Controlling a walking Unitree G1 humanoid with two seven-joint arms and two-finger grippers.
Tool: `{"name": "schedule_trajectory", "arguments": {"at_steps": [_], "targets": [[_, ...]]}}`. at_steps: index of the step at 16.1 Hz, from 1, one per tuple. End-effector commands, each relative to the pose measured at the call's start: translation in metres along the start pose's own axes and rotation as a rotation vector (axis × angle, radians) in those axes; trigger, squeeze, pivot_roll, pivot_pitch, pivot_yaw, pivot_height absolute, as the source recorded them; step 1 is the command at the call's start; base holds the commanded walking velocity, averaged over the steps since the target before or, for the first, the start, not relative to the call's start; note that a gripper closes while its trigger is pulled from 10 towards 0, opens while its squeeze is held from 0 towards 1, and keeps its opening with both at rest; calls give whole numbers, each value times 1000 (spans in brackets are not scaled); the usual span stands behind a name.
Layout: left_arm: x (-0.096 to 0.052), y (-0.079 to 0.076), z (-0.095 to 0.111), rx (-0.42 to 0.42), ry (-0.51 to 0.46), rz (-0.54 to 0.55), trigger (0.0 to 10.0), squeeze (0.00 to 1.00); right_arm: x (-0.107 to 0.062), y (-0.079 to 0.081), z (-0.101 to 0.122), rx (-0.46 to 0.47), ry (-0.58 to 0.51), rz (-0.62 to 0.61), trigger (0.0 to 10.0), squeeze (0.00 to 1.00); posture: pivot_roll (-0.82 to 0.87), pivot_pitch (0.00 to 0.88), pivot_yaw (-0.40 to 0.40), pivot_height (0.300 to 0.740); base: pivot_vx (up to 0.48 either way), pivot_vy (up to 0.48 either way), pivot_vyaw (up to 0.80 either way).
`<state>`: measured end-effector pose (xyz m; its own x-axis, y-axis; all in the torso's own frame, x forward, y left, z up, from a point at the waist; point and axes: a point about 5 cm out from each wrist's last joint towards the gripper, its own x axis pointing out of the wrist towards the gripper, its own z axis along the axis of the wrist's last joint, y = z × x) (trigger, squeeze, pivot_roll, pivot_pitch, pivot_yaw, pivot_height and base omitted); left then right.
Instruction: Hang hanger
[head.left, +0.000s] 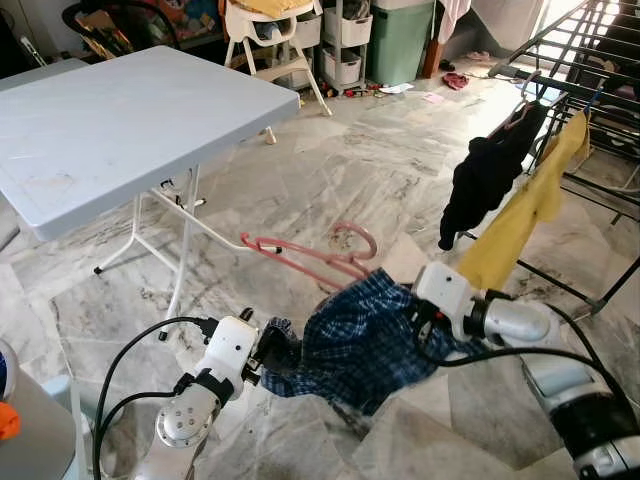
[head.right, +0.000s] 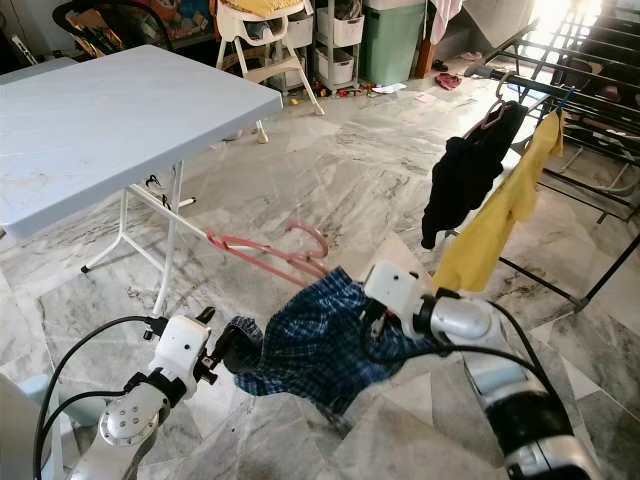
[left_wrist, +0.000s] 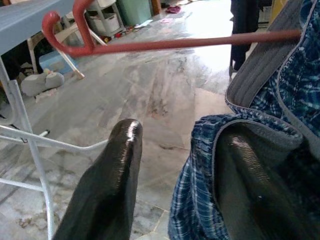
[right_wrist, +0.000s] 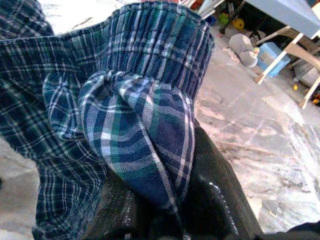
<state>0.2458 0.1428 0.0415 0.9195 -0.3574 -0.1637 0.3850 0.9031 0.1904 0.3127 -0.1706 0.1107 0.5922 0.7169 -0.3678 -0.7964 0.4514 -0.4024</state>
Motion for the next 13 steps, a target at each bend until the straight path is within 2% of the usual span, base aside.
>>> {"name": "schedule_trajectory", "arguments": {"at_steps": [1,3,5,9,11,12,13], "targets": [[0,7,-2,-130,17,94,10000,1000,3,-6,8,-34,-33,-40,10000,0,-31,0,15,740,0,0,0],[-2,28,-12,-231,99,350,10000,1000,12,-9,15,-46,-85,-135,10000,0,-31,0,14,740,0,0,0],[-4,26,-20,-121,169,298,10000,1000,16,-8,18,-37,-109,-171,10000,0,-29,0,15,740,0,0,0],[-4,3,-26,-195,233,106,10000,1000,19,-5,17,-44,-126,-219,10000,0,-35,0,25,740,0,0,0],[1,-9,-11,-174,133,-12,10000,1000,21,-5,18,-45,-126,-234,10000,0,-37,0,28,740,0,0,0],[3,-14,-1,-115,70,-68,10000,1000,22,-4,17,-48,-123,-235,10000,0,-36,0,29,740,0,0,0],[5,-13,6,-73,23,-74,10000,1000,23,-2,16,-55,-118,-225,10000,0,-37,0,29,740,0,0,0]]}}
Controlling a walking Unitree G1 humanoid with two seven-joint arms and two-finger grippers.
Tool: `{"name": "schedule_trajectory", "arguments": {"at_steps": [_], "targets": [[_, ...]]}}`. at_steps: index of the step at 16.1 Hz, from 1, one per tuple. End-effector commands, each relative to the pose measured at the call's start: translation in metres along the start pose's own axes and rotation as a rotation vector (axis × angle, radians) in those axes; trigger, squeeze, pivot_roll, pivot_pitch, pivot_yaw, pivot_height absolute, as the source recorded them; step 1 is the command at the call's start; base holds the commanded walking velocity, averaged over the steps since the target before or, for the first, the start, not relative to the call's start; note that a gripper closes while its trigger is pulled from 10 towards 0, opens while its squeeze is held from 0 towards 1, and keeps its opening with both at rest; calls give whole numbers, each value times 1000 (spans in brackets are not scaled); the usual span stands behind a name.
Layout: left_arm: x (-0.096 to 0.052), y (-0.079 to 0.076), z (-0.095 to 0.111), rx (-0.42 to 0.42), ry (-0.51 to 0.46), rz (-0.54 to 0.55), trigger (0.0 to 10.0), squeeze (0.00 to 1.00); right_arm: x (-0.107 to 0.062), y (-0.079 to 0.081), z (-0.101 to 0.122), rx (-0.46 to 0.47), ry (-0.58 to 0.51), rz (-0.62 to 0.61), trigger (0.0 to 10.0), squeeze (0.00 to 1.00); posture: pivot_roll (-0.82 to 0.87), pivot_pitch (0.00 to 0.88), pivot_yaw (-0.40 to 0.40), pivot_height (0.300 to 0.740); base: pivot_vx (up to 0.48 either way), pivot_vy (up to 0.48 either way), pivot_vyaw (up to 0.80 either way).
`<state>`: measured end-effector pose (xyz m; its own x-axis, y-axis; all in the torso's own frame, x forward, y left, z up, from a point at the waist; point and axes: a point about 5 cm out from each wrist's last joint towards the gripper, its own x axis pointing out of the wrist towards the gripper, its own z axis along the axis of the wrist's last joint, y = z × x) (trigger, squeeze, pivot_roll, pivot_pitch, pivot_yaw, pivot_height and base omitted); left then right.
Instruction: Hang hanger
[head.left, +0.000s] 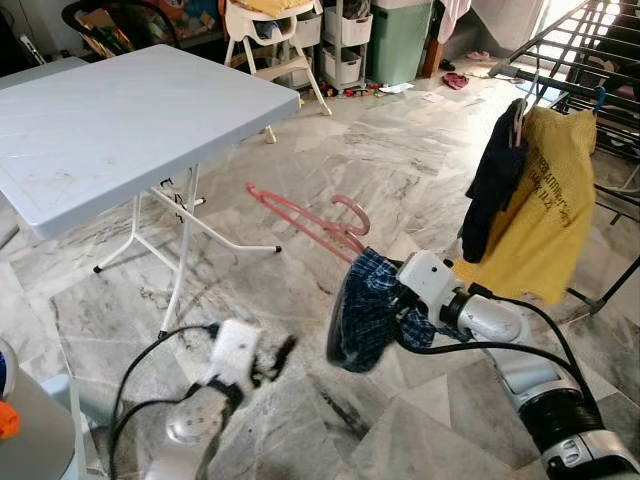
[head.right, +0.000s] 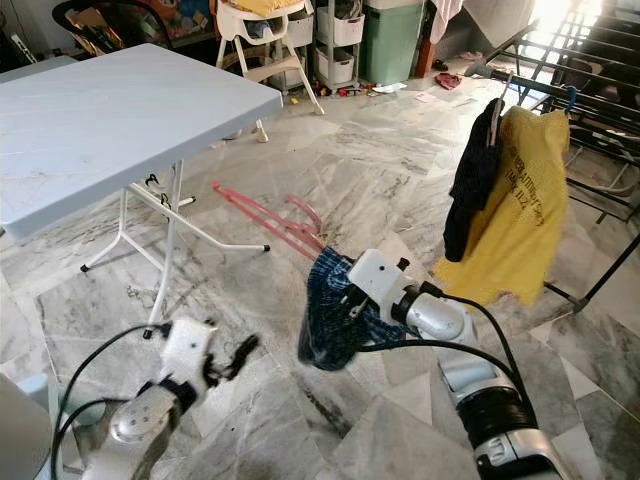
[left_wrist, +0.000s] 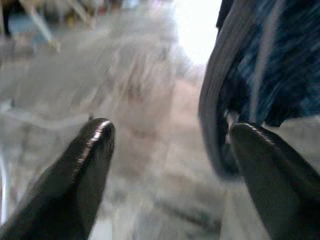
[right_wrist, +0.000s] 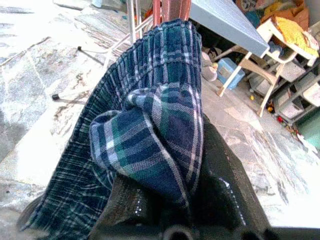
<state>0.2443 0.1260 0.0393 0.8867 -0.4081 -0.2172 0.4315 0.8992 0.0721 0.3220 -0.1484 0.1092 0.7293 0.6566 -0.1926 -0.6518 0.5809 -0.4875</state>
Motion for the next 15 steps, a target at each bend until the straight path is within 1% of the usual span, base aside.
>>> {"name": "schedule_trajectory", "arguments": {"at_steps": [1,2,3,4,5,6,8,9,10,11,12,13,14,15], "targets": [[1,6,13,74,-61,13,10000,1000,2,-2,5,-34,-18,8,10000,0,-38,0,30,740,0,0,0],[2,12,18,99,-83,58,10000,1000,1,0,3,-38,-11,36,10000,0,-37,0,30,740,0,0,0],[2,15,20,117,-89,72,10000,1000,0,2,2,-40,-6,61,10000,0,-37,0,30,740,0,0,0],[2,18,23,148,-97,73,10000,1000,-3,5,-1,-48,6,112,10000,0,-37,0,31,740,0,0,0],[2,21,26,180,-107,65,10000,1000,-8,7,-5,-77,30,185,10000,0,-36,0,32,740,0,0,0],[1,24,28,212,-118,60,10000,1000,-16,5,-12,-132,79,273,10000,0,-36,0,33,740,0,0,0],[0,27,29,238,-121,62,10000,1000,-21,0,-17,-174,120,319,10000,0,-36,0,38,740,0,0,0],[0,29,30,262,-123,56,10000,1000,-23,-7,-18,-201,139,329,10000,0,-36,0,38,740,0,0,0],[0,29,30,279,-123,50,10000,1000,-23,-9,-18,-216,147,336,10000,0,-36,0,41,740,0,0,0],[-1,30,30,303,-125,36,10000,1000,-24,-13,-18,-241,162,351,10000,0,-35,0,43,740,0,0,0],[-2,27,31,347,-141,-22,10000,1000,-25,-17,-18,-276,177,382,10000,0,-35,0,46,740,0,0,0],[-3,26,32,366,-149,-48,10000,1000,-25,-18,-17,-284,180,394,10000,0,-35,0,48,740,0,0,0],[-4,20,30,397,-152,-120,10000,1000,-25,-19,-14,-306,175,437,10000,0,-40,0,52,740,0,0,0],[-3,17,27,388,-140,-161,10000,1000,-25,-19,-10,-326,162,483,10000,0,-44,0,55,740,0,0,0]]}}
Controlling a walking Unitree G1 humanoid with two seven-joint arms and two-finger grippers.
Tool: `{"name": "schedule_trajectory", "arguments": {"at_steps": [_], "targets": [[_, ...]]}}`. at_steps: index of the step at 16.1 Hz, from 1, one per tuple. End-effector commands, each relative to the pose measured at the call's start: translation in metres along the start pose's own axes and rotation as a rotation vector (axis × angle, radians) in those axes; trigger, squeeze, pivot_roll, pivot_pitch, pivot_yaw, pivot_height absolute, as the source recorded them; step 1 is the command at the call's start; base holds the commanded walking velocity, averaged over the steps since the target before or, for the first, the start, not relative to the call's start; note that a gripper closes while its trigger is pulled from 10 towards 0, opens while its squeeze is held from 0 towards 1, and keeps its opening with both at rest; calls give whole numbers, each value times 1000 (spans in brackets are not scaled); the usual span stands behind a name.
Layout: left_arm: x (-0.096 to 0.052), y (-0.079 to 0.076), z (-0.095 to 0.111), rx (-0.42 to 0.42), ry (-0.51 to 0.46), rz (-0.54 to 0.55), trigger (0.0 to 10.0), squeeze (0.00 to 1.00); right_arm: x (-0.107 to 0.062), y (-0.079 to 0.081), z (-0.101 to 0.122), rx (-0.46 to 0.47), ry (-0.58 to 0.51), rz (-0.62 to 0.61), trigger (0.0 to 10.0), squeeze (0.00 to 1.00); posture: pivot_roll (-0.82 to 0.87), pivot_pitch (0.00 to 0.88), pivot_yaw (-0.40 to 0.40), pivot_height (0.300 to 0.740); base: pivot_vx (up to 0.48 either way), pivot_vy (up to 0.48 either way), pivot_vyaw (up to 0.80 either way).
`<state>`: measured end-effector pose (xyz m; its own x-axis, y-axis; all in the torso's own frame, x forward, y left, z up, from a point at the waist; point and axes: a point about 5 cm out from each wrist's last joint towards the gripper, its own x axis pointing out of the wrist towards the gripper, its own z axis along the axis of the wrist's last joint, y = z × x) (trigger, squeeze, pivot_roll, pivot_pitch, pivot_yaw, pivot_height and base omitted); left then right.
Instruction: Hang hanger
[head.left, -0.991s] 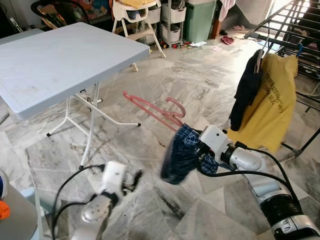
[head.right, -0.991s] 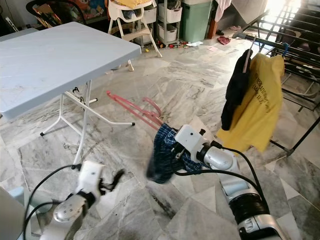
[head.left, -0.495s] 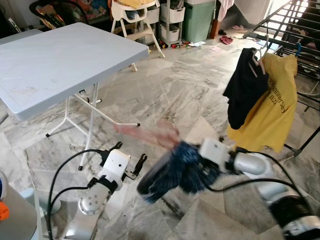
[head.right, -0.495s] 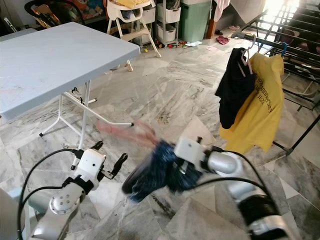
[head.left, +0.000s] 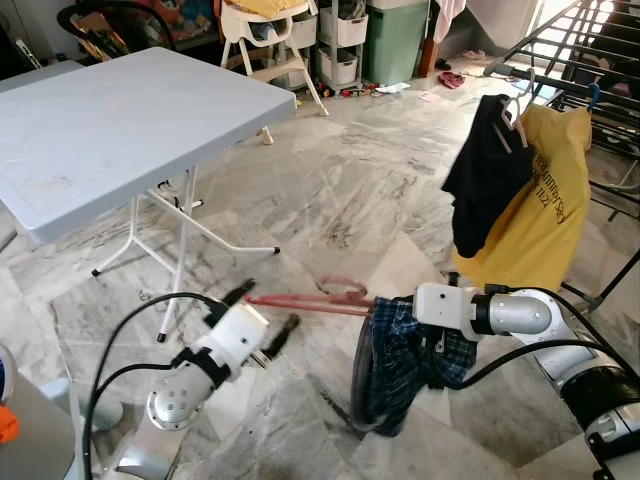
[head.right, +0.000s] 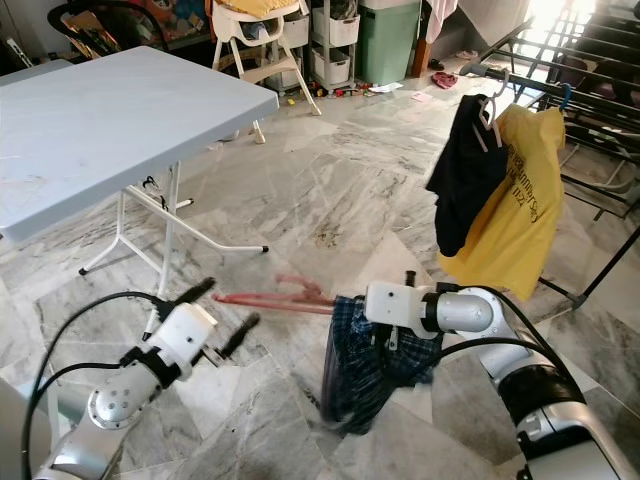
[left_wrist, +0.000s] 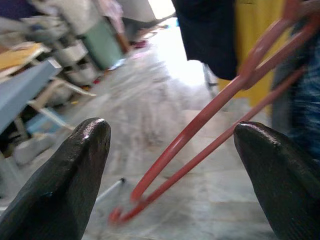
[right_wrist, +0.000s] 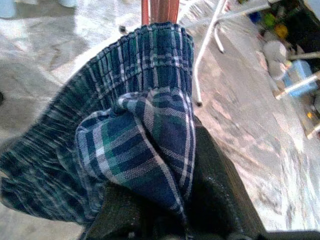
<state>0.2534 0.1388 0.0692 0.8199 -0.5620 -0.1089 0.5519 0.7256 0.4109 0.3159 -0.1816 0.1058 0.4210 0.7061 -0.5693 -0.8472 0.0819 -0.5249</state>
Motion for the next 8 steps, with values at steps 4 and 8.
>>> {"name": "schedule_trajectory", "arguments": {"at_steps": [4,8], "targets": [[1,-9,-7,10,19,-96,10000,1000,-10,-8,11,-85,-35,102,10000,0,-52,0,57,740,0,0,0],[0,-16,-10,-21,25,-170,10000,796,-16,-11,15,-105,-55,143,10000,0,-61,0,56,740,0,0,0]]}}
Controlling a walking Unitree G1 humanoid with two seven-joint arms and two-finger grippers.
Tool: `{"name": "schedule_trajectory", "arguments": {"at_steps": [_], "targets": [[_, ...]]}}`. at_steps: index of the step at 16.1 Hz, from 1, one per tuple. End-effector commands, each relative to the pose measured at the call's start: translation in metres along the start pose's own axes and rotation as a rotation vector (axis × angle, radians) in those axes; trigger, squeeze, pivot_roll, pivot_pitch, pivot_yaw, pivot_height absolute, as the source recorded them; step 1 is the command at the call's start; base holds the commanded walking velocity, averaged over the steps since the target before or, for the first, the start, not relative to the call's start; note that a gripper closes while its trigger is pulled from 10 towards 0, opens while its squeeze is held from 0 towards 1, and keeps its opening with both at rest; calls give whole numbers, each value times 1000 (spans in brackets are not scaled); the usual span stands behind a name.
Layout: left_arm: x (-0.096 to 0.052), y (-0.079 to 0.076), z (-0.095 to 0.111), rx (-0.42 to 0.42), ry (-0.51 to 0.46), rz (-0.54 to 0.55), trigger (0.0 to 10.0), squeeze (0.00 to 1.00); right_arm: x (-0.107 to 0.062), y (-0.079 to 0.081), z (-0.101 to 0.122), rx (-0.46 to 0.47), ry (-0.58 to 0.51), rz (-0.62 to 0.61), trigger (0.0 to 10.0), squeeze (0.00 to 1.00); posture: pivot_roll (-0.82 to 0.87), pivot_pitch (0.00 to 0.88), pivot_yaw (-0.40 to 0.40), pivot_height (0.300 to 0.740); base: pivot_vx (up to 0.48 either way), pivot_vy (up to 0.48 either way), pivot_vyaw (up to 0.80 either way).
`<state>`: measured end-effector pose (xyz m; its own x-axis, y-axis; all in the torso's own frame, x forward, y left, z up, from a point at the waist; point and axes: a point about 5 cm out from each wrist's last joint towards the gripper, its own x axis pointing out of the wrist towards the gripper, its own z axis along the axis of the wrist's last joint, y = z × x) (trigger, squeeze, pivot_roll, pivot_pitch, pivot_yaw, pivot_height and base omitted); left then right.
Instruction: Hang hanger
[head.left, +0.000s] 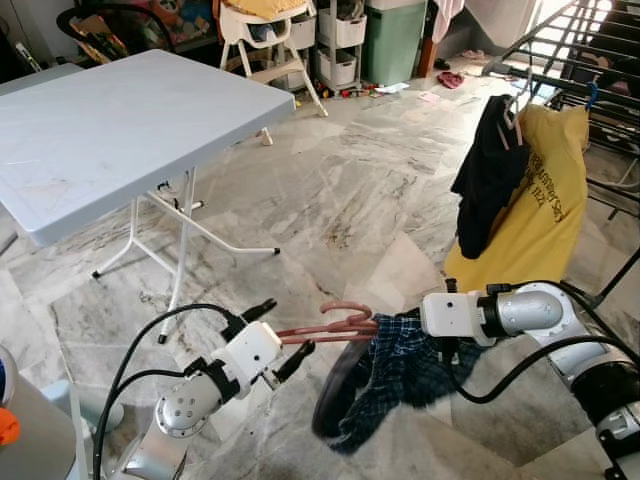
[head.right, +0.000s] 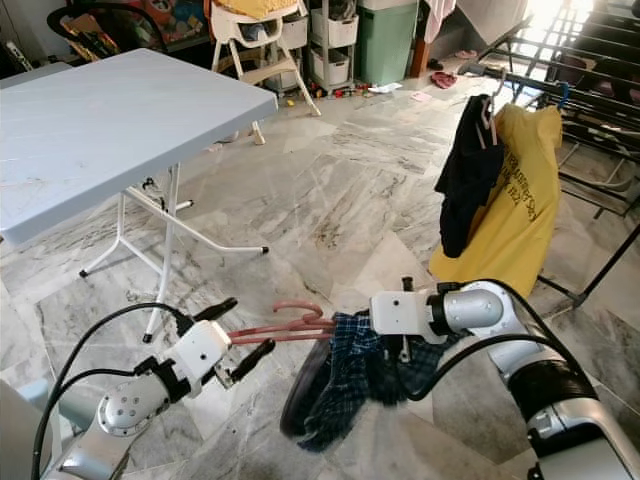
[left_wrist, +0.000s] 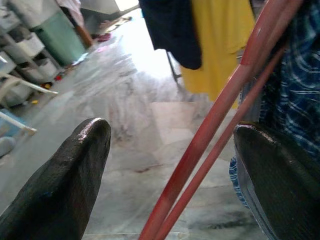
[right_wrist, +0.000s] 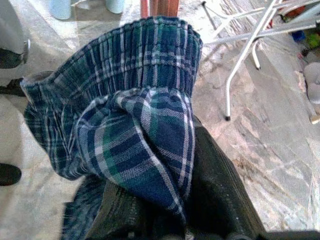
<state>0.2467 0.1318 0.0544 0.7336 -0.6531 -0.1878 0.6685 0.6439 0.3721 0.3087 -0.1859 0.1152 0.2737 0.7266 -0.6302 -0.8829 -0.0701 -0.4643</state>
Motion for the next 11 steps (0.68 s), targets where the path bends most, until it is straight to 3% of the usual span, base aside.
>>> {"name": "schedule_trajectory", "arguments": {"at_steps": [1,2,3,11], "targets": [[0,-3,-1,-23,-5,-53,5569,149,-7,-12,10,-57,-24,-15,10000,0,-61,0,56,740,0,0,0],[-1,-5,0,-37,-11,-76,2627,0,-7,-13,11,-59,-27,-14,10000,0,-60,0,56,740,0,0,0],[-1,-9,-2,-57,-3,-121,0,0,-7,-13,11,-62,-31,-8,10000,0,-60,0,56,740,0,0,0],[-4,-15,-6,-80,37,-228,0,0,-6,-11,15,-60,-54,6,10000,0,-56,0,58,740,0,0,0]]}}
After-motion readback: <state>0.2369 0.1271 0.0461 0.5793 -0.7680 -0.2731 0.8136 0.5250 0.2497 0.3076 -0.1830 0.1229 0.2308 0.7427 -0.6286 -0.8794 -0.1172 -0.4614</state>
